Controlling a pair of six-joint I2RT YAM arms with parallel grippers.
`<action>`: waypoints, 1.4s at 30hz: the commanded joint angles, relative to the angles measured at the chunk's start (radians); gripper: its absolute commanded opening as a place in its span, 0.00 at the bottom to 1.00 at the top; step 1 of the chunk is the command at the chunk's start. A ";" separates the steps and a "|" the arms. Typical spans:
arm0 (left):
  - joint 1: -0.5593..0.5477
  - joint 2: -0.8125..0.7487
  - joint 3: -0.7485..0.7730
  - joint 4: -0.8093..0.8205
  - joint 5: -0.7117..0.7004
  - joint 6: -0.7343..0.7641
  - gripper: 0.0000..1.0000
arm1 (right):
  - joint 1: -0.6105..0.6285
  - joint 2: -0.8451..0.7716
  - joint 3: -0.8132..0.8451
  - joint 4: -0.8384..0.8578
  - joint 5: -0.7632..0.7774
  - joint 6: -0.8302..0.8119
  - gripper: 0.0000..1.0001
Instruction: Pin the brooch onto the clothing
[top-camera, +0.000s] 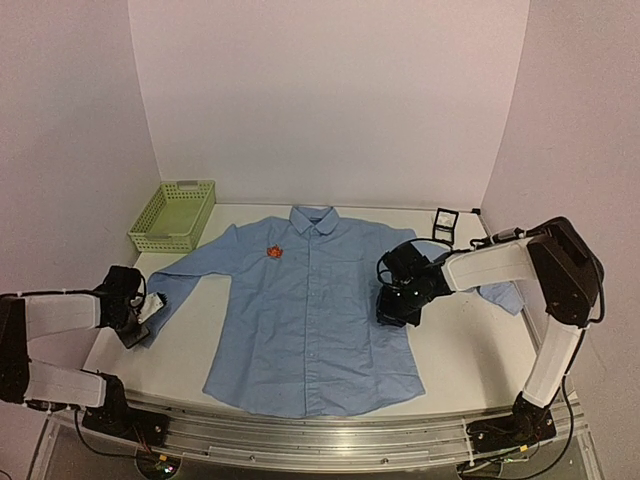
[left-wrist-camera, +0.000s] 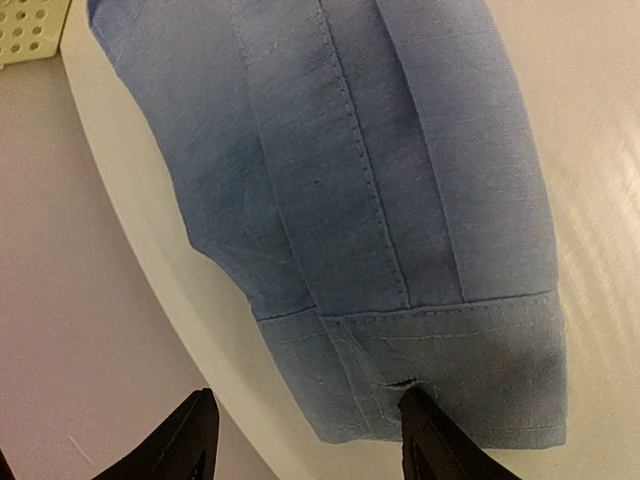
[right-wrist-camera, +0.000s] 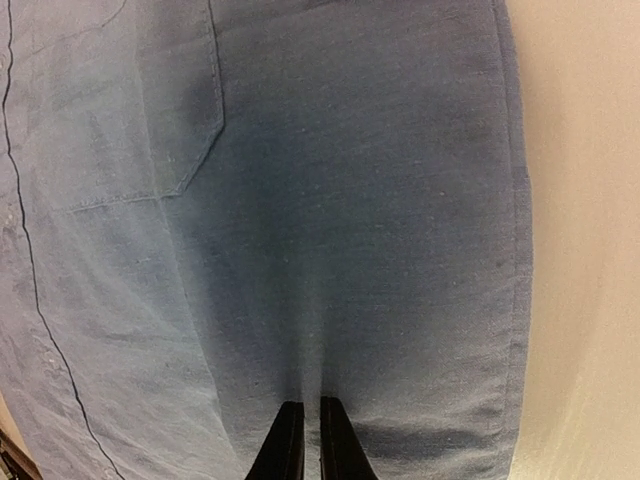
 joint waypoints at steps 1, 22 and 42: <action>0.057 -0.027 -0.185 -0.284 -0.064 0.178 0.64 | 0.038 0.037 -0.065 -0.138 -0.068 0.046 0.08; -0.014 0.130 0.707 -0.806 0.705 0.230 0.84 | -0.014 -0.028 0.245 -0.231 -0.015 -0.117 0.18; -0.249 1.264 1.804 -0.122 0.317 -0.285 0.55 | -0.692 -0.176 0.192 -0.386 0.295 -0.393 0.00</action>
